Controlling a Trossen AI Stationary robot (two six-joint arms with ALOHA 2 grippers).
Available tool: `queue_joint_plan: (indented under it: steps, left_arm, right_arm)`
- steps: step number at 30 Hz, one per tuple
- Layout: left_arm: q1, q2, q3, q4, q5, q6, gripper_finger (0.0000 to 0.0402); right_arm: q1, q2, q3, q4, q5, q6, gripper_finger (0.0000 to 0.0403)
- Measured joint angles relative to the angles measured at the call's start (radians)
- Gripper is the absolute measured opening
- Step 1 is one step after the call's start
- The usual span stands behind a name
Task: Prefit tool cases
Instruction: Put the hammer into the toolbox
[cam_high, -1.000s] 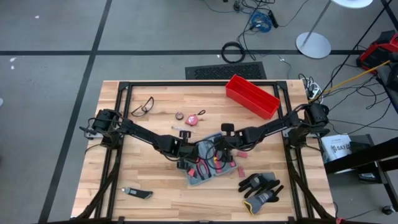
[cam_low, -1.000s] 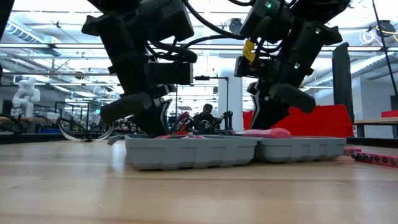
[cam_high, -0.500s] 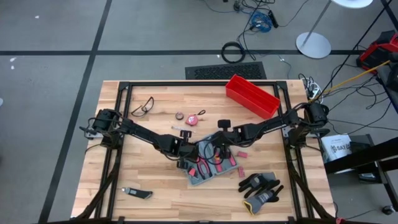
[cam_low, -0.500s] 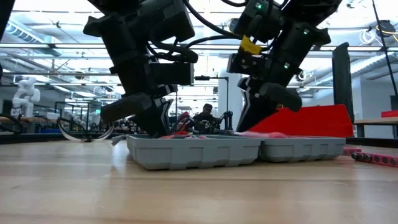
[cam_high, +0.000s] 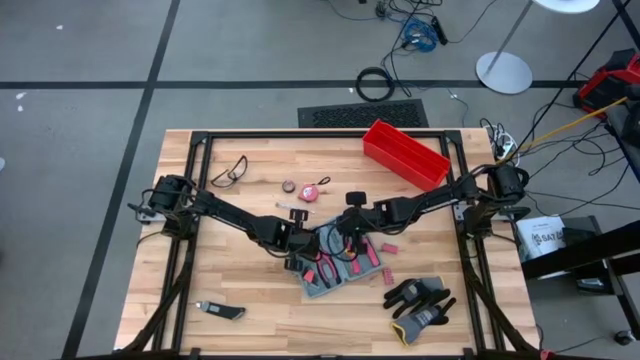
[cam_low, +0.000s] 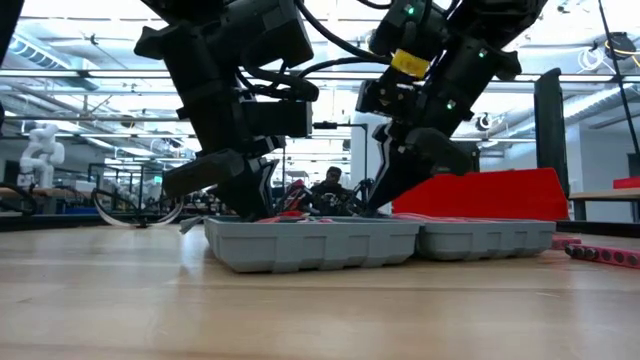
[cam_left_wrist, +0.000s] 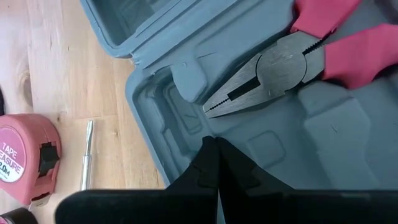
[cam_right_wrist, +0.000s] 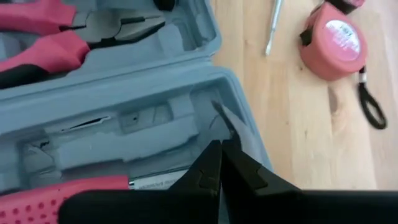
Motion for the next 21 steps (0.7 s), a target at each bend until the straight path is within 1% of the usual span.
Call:
queue_joint_plan:
  steps: [2,3,6,8,14,17,21]
  left_arm:
    - [0.000,0.000,0.000,0.000,0.000,0.000,0.0000]
    - [0.000,0.000,0.000,0.000,-0.001,0.000,0.0000]
    - [0.000,0.000,0.000,0.000,-0.005,0.000,0.0000]
    - [0.000,0.000,0.000,0.000,-0.005,0.000,0.0000]
    - [0.002,0.000,0.000,0.000,-0.005,0.000,0.0000]
    - [0.002,0.000,0.000,0.000,-0.004,-0.001,0.0000]
    - [0.003,0.000,0.000,0.000,-0.004,-0.001,0.0000]
  right_arm:
    - [0.000,0.005,0.000,0.006,0.010,-0.005,0.0000]
    - [0.002,0.007,0.001,0.008,0.033,-0.006,0.0000]
    - [0.021,-0.012,0.000,0.000,0.153,-0.011,0.0000]
    - [0.028,-0.033,0.001,0.002,0.196,-0.013,0.0000]
    - [0.004,-0.040,0.000,-0.138,0.156,0.119,0.0000]
    - [0.000,-0.040,-0.014,-0.115,0.153,0.132,0.0000]
    - [0.002,-0.034,-0.022,-0.057,0.098,0.137,0.0000]
